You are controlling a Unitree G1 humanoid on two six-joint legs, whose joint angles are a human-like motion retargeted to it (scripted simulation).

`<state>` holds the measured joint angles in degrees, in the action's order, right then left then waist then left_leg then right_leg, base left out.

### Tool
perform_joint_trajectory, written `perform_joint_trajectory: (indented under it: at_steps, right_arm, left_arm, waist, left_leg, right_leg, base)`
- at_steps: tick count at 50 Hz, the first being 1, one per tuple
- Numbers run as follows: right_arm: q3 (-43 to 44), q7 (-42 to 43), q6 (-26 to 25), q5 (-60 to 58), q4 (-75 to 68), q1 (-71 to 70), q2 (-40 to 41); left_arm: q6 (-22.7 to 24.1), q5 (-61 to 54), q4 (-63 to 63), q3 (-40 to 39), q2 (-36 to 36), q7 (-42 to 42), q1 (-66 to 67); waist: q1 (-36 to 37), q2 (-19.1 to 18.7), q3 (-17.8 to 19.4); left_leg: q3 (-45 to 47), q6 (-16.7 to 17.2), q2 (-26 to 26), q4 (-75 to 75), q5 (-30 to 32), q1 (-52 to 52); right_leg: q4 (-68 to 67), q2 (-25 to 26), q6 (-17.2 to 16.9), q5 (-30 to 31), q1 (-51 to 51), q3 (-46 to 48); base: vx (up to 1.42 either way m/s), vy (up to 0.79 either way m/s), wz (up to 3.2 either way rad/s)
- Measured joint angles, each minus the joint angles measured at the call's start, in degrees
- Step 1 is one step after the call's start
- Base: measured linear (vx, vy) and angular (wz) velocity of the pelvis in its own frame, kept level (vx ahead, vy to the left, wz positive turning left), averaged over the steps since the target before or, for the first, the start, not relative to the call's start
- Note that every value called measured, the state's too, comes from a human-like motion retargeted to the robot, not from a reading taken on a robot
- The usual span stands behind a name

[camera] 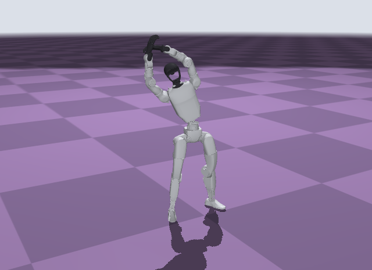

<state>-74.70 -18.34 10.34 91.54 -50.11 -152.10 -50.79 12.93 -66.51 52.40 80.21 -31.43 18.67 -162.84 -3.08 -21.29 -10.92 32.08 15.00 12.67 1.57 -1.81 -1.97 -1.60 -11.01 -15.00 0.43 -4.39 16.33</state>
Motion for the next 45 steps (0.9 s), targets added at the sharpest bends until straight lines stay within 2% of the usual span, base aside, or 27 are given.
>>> perform_joint_trajectory:
  at_steps: [6, 8, 18, 20, 23, 34, 40, 43, 45]
  right_arm:
    - [2.4, -0.7, -0.4, 1.0, 0.2, 2.2, -0.9]
    - [6.0, -1.0, -1.8, 0.2, -0.4, 3.8, -0.5]
    - [5.8, -1.6, -1.1, 0.3, 0.8, 5.3, -2.3]
    - [11.3, -2.0, -3.7, -1.7, -0.4, 7.2, -1.2]
    - [13.5, -2.3, -4.0, -2.3, -0.4, 9.1, -1.3]
    - [17.0, -3.4, -4.9, -1.3, -0.5, 12.4, -1.8]
    - [10.7, -3.2, -2.7, 0.5, -0.1, 9.5, -3.3]
    - [10.0, -3.2, -3.0, 0.5, -1.1, 8.5, -2.9]
    - [13.3, -3.4, -4.9, -0.6, -2.8, 8.7, -1.4]
  left_arm:
    - [-0.8, 1.3, -0.2, 0.0, 1.0, 0.6, 0.3]
    - [-1.6, 1.9, -0.5, 0.0, 1.1, 0.9, 0.5]
    - [-1.4, 2.9, -0.5, 0.0, 2.4, 1.1, 1.3]
    - [-2.3, 3.0, -1.0, 0.0, 2.4, 1.5, 1.8]
    - [-2.7, 3.8, -1.4, 0.0, 2.9, 1.8, 2.5]
    - [-3.1, 6.2, -1.7, 0.0, 4.2, 2.3, 3.6]
    - [-1.3, 5.3, -1.1, 0.0, 4.5, 1.0, 3.2]
    - [-1.1, 4.7, -1.1, 0.0, 4.4, 0.7, 3.2]
    - [-1.8, 4.0, -1.5, 0.0, 3.9, 0.8, 3.3]
  waist:
    - [-1.7, -2.6, 0.2]
    - [-2.7, -3.3, 0.5]
    - [-3.9, -6.6, 0.7]
    - [-5.1, -6.8, 1.1]
    - [-6.1, -7.2, 1.0]
    - [-9.2, -6.9, 1.7]
    - [-8.0, -5.1, 1.7]
    - [-7.6, -3.8, 1.7]
    - [-8.0, -2.7, 1.9]
  left_leg:
    - [0.5, 0.0, -0.1, 0.1, 0.4, -0.4]
    - [0.6, 0.0, -0.3, 0.0, 0.5, -0.6]
    - [0.6, 0.0, -1.2, 0.2, 0.9, -0.2]
    - [0.5, 0.0, -1.6, 0.1, 1.0, -0.2]
    - [0.3, 0.0, -2.1, 0.1, 1.1, 0.1]
    - [0.1, 0.0, -2.6, 0.5, 1.5, 0.8]
    - [0.6, 0.0, -1.4, 0.8, 1.5, 0.7]
    - [0.8, 0.0, -0.5, 0.8, 1.4, 0.5]
    - [0.9, 0.0, 0.0, 0.7, 1.3, 0.1]
  right_leg:
    - [-0.3, -0.1, 0.0, -0.6, -0.1, -0.6]
    - [-0.5, -0.2, 0.0, -0.8, 0.0, -0.8]
    - [-0.7, -1.1, 0.0, -1.1, -0.6, -1.0]
    - [-0.8, -1.6, 0.0, -1.1, -0.4, -1.0]
    - [-0.7, -2.0, 0.0, -1.0, -0.6, -0.9]
    - [-0.4, -2.4, 0.0, -0.6, -1.2, -0.7]
    - [-0.1, -1.0, 0.0, -0.6, -1.5, -1.0]
    - [0.1, -0.1, 0.0, -0.6, -1.5, -1.2]
    - [0.1, 0.4, 0.0, -0.6, -1.2, -1.2]
  base:
    - [0.01, -0.03, -0.04]
    - [0.00, 0.00, 0.00]
    - [0.00, 0.00, 0.00]
    - [0.00, 0.00, 0.00]
    - [0.00, 0.00, 0.00]
    - [0.00, 0.00, 0.00]
    - [0.00, -0.01, -0.02]
    - [-0.02, -0.06, -0.11]
    - [-0.02, -0.06, -0.09]
